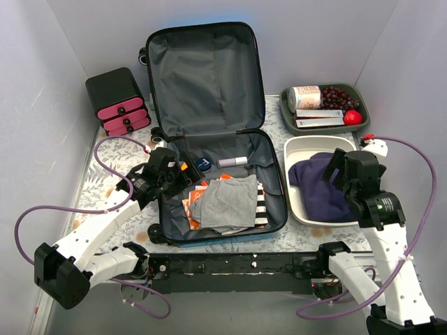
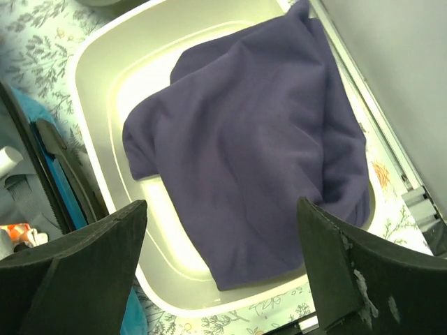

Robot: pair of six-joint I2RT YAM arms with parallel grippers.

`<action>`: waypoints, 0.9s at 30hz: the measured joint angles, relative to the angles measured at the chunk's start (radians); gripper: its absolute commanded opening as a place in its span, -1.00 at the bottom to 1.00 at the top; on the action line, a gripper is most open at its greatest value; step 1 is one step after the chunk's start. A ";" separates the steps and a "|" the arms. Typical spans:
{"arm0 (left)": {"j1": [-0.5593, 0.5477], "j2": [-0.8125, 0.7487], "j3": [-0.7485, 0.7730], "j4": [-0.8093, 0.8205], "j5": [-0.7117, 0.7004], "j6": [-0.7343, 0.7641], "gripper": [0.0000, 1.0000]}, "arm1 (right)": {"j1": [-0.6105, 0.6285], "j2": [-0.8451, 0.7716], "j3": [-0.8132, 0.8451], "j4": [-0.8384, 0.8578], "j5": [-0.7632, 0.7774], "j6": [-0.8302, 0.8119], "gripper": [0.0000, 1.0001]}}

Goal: Open, take out, and arrange the luggage

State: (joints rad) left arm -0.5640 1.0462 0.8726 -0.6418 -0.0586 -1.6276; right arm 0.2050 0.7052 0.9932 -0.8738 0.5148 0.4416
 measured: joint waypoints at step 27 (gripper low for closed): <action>0.000 -0.008 0.000 -0.008 -0.006 0.002 0.96 | -0.394 0.575 -0.221 0.349 -0.349 -0.083 0.92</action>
State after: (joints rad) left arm -0.5640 1.0378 0.8726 -0.6502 -0.0650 -1.6253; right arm -0.1890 1.2800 0.7723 -0.5251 0.1658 0.3588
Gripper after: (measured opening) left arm 0.982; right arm 0.960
